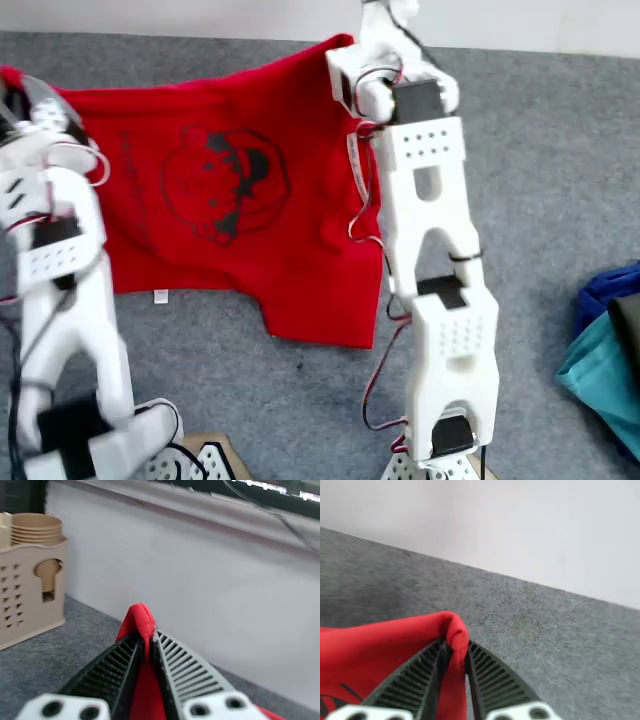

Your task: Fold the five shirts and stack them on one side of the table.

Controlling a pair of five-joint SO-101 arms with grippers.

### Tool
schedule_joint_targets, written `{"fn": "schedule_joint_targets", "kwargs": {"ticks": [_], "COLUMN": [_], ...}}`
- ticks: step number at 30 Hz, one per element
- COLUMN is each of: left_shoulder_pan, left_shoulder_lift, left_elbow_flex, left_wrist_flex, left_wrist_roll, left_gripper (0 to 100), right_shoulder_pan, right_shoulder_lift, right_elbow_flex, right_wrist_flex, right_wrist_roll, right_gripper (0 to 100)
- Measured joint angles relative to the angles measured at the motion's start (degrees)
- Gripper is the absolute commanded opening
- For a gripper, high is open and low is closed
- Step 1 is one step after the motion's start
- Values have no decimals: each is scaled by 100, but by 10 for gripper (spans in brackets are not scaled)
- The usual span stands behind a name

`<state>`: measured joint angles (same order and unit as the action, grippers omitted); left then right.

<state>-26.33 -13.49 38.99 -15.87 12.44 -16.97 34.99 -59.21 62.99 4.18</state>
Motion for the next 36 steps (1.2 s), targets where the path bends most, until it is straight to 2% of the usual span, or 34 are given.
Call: {"fn": "schedule_joint_targets", "kwargs": {"ticks": [4, 9, 14, 16, 20, 23, 29, 36], "left_shoulder_pan": [325, 580, 607, 607, 607, 607, 607, 607], "left_shoulder_lift": [1231, 2778, 4132, 4580, 5099, 5178, 5178, 5178], "left_elbow_flex": [-176, -1055, -2180, -2585, -3182, -3411, -3464, -3464], "left_wrist_flex": [-624, -782, -800, -800, -800, -800, -800, -747], "left_wrist_roll": [-484, -536, -571, -571, -571, -571, -571, -571], "left_gripper": [8, 8, 8, 8, 8, 8, 8, 8], "right_shoulder_pan": [53, 97, 114, 132, 185, 202, 202, 149], "right_shoulder_lift": [888, 1793, 2409, 2488, 2497, 2497, 2374, 2374], "right_elbow_flex": [0, 0, 0, 0, 0, -185, -782, -774], "right_wrist_flex": [-818, -1855, -2602, -2734, -2778, -2391, -1240, -1319], "right_wrist_roll": [0, 105, 519, 554, 571, 571, -26, -659], "right_gripper": [8, 12, 148, 163, 163, 163, 163, 166]}}
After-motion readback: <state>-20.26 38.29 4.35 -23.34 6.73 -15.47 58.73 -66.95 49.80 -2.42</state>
